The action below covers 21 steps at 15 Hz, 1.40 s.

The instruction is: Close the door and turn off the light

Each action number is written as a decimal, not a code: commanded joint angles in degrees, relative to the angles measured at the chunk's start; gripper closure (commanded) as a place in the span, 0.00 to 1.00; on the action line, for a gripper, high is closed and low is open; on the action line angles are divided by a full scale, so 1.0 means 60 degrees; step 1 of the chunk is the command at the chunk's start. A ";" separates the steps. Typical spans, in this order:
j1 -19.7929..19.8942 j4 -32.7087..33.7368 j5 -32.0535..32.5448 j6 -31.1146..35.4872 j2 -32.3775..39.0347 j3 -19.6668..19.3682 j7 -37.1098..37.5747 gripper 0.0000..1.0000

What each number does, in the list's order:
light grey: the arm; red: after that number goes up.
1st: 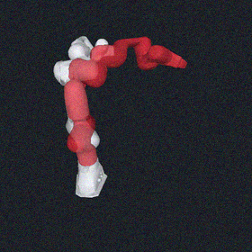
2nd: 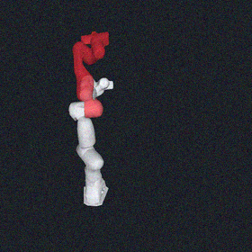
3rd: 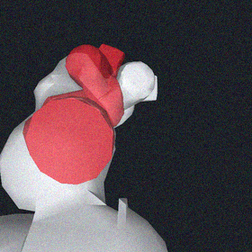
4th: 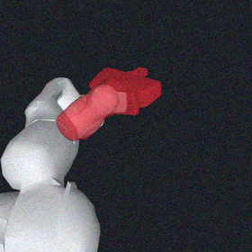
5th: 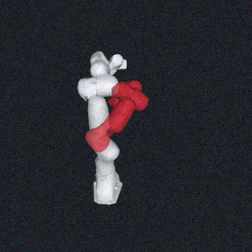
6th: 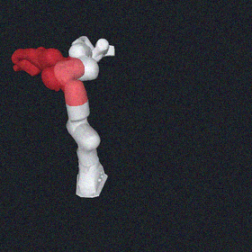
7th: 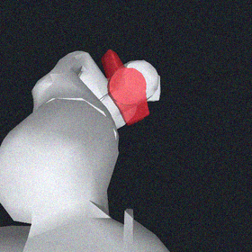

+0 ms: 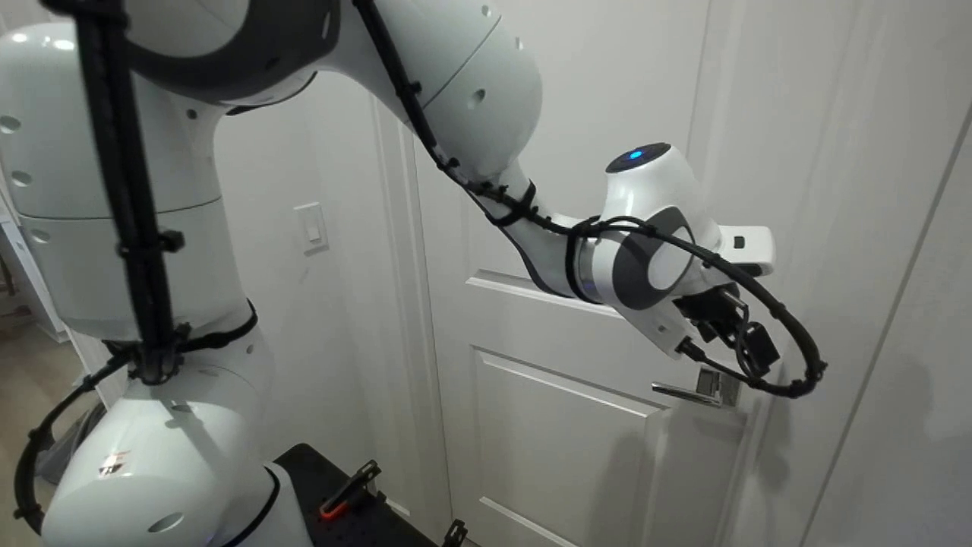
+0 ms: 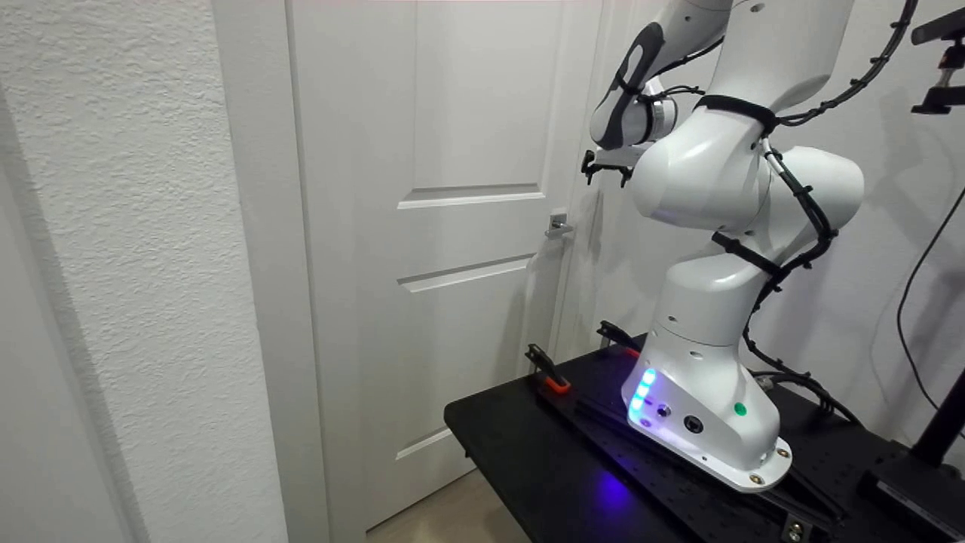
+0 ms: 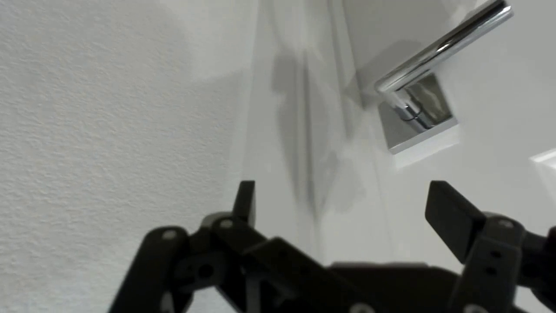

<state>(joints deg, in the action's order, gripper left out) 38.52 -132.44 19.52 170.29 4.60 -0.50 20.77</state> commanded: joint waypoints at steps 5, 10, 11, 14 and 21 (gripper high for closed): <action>-0.1081 0.0530 -0.5568 -0.3245 -0.1361 -0.0060 -0.5589 0.00; -0.2660 0.0716 -0.6311 -0.5627 -0.2214 -0.1985 -0.7430 0.00; -0.2870 0.0734 -0.6279 -0.6060 -0.2373 -0.2266 -0.7732 0.00; -0.3334 0.0762 -0.6330 -0.7055 -0.2732 -0.2943 -0.8676 0.00; -0.3599 0.0721 -0.6055 -0.6745 -0.2784 -0.3371 -0.8534 0.00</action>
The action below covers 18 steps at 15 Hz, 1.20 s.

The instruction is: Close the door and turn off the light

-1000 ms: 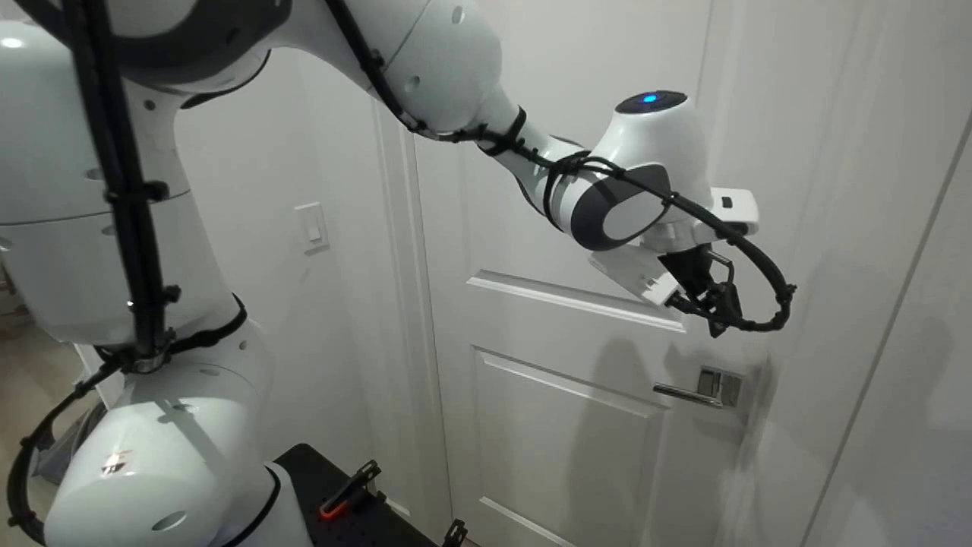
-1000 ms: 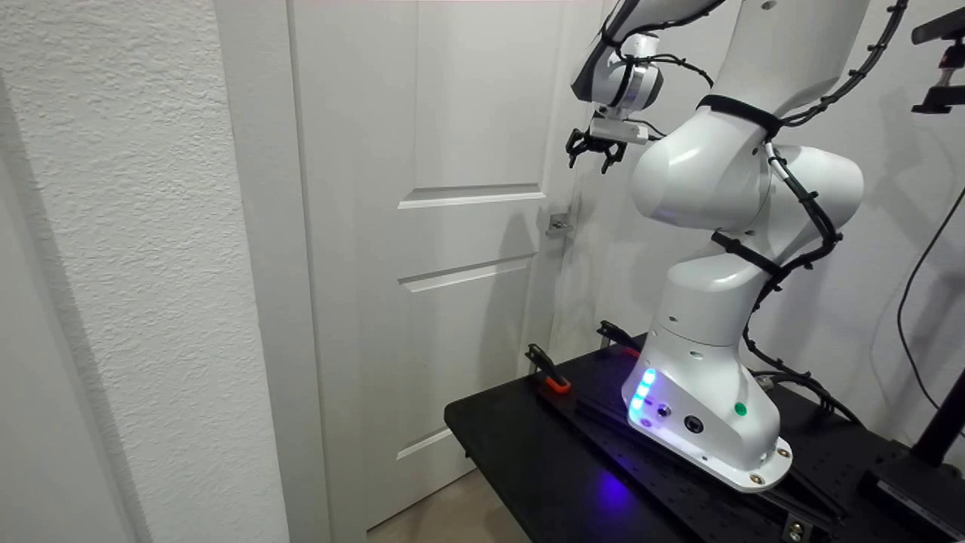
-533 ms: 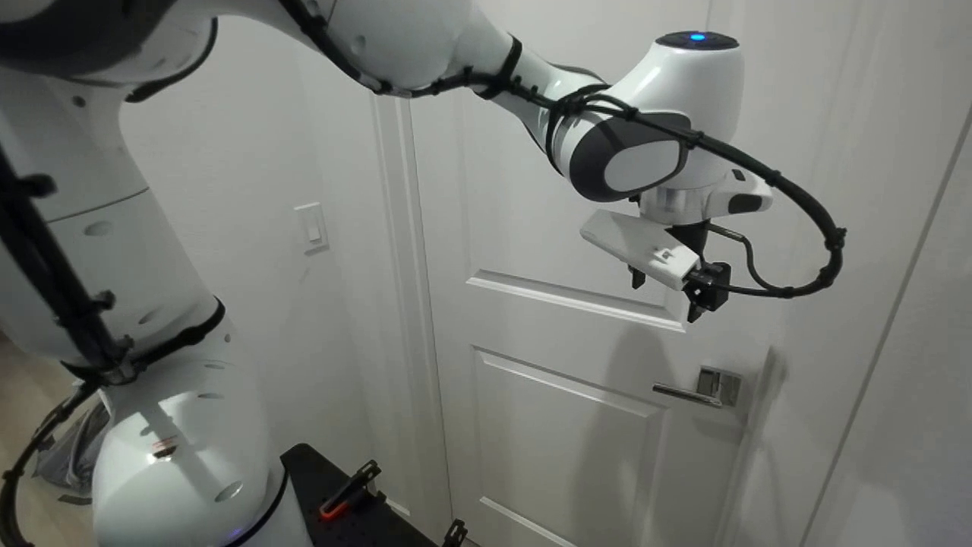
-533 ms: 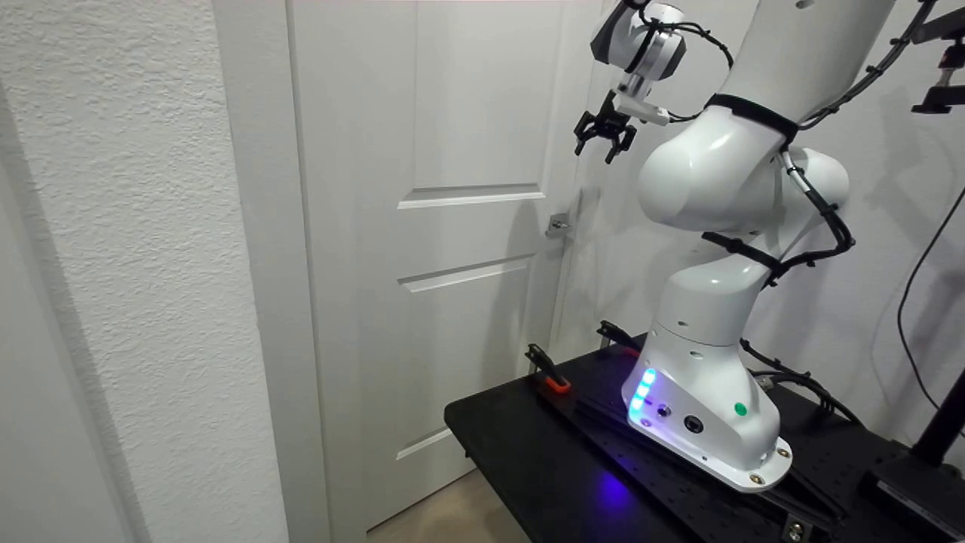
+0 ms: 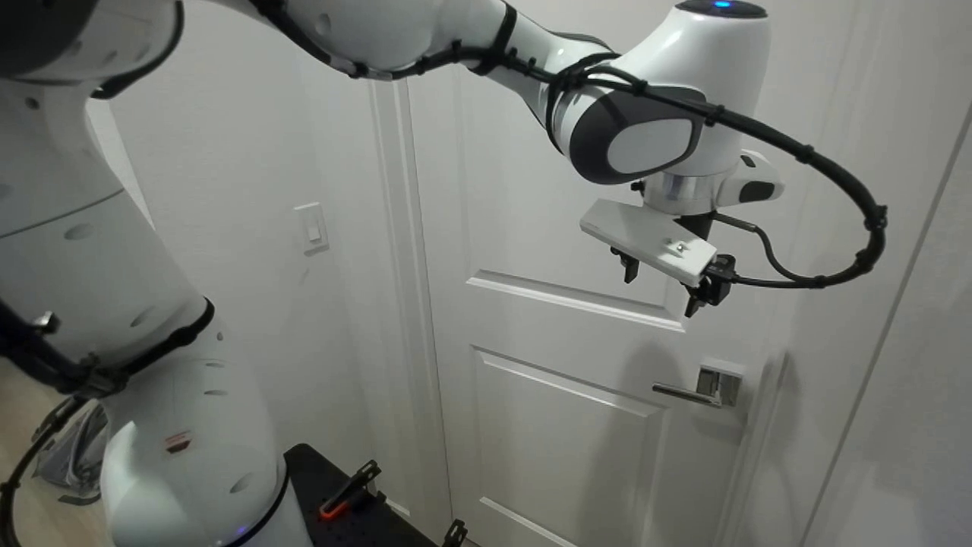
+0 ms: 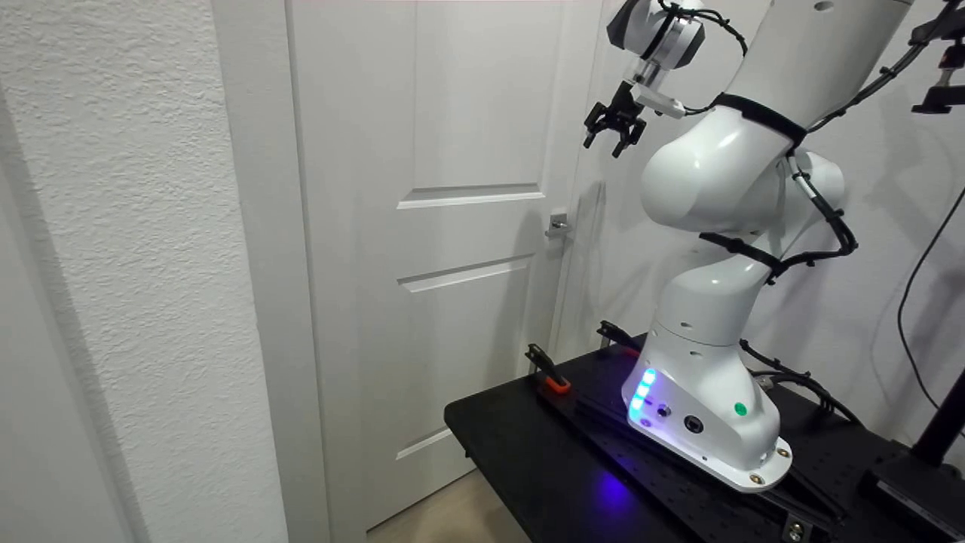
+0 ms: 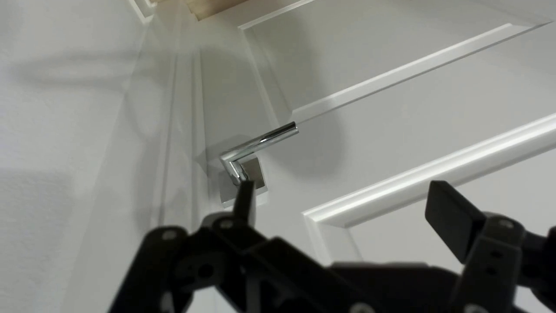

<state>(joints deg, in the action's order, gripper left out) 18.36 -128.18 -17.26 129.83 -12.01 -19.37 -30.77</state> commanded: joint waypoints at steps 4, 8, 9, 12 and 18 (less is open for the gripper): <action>-0.0369 0.0139 -0.0326 -0.0329 0.0193 -0.0322 -0.0185 0.00; -0.1147 0.0110 -0.1851 -0.1069 0.0353 -0.0191 -0.1292 0.00; -0.1305 0.0137 -0.2208 -0.1326 0.0410 -0.0108 -0.1578 0.00; -0.1802 0.0088 -0.2747 -0.2269 0.0257 0.0338 -0.1966 0.00; -0.2436 0.0125 -0.3051 -0.4413 0.0179 0.1104 -0.3002 0.00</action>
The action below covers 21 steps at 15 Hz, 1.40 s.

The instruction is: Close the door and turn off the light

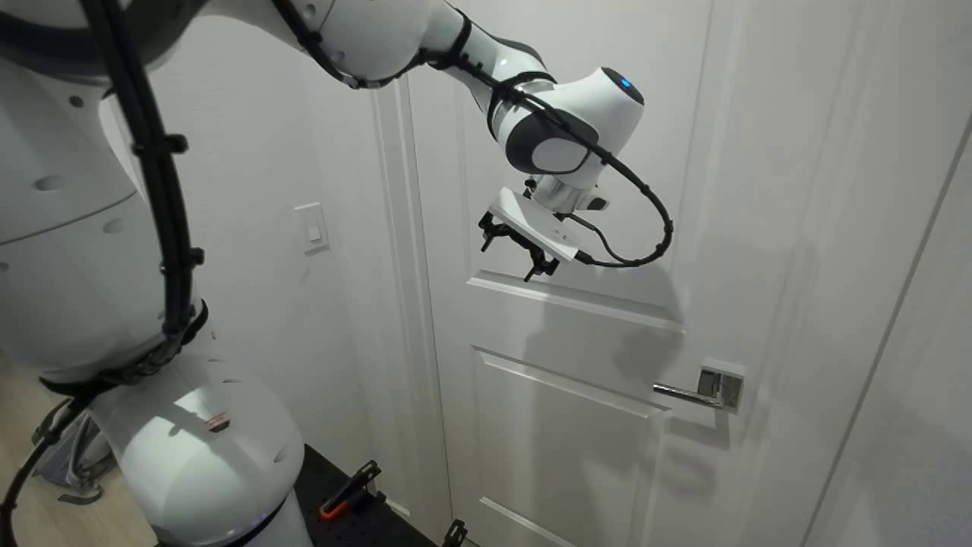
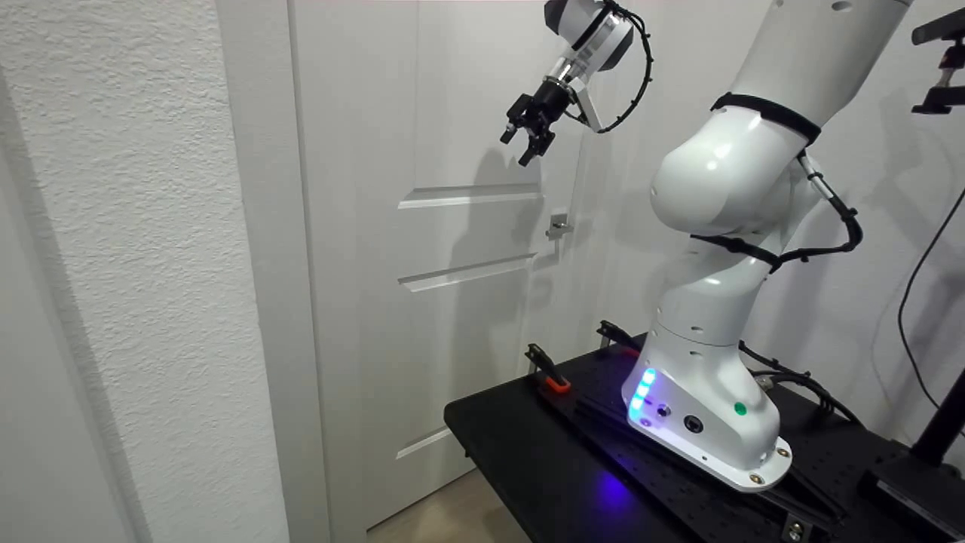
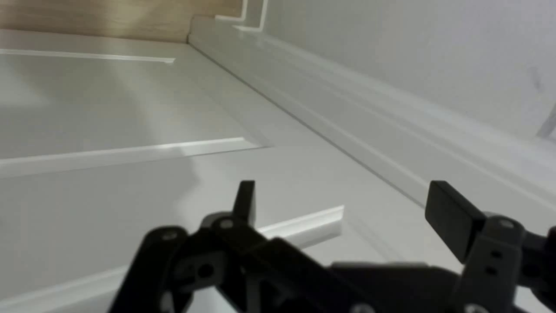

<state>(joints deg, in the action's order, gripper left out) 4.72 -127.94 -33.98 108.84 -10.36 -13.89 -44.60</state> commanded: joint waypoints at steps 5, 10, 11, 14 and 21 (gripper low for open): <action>-0.0458 0.0391 -0.0350 -0.2831 -0.0005 0.0624 -0.2046 0.00; -0.0695 0.0484 -0.0068 -0.4440 -0.0326 0.1082 -0.3578 0.00; -0.0756 0.0519 -0.0023 -0.4656 -0.0361 0.1174 -0.3928 0.00; -0.0957 0.0510 -0.0057 -0.5011 -0.0494 0.1444 -0.5059 0.00; -0.1549 0.0240 -0.0452 -0.4161 -0.1130 0.2177 -0.7555 0.00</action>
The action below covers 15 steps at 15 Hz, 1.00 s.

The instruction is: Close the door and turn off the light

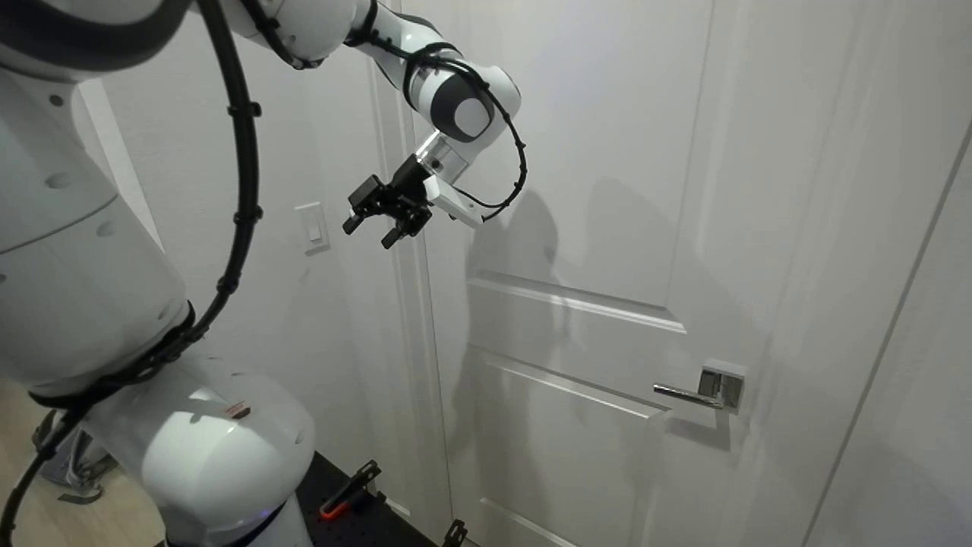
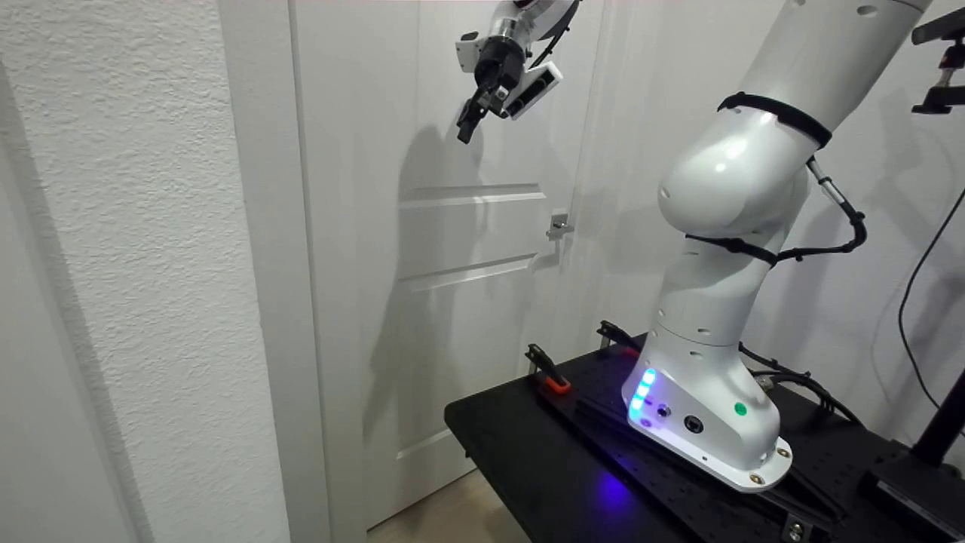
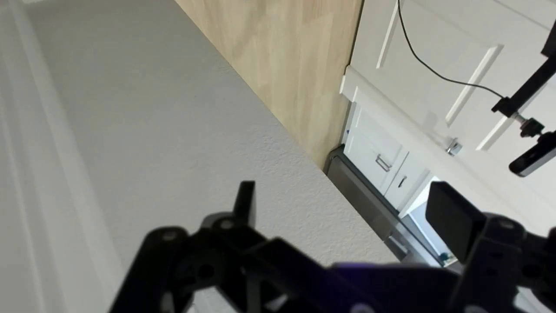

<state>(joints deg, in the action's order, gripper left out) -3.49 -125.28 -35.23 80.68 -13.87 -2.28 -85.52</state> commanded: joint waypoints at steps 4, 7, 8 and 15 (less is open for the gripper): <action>-0.0383 -0.0436 -0.0751 0.1104 -0.1303 0.0448 -0.1192 0.00; -0.0481 -0.0615 -0.1280 0.1292 -0.1926 0.0506 -0.1181 0.00; -0.0498 -0.0666 -0.1382 0.1309 -0.2131 0.0529 -0.1127 0.00; -0.0605 -0.1201 -0.2516 0.2296 -0.3510 0.1222 -0.0074 0.00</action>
<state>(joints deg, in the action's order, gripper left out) -6.68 -129.95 -47.39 89.24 -31.46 2.73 -88.99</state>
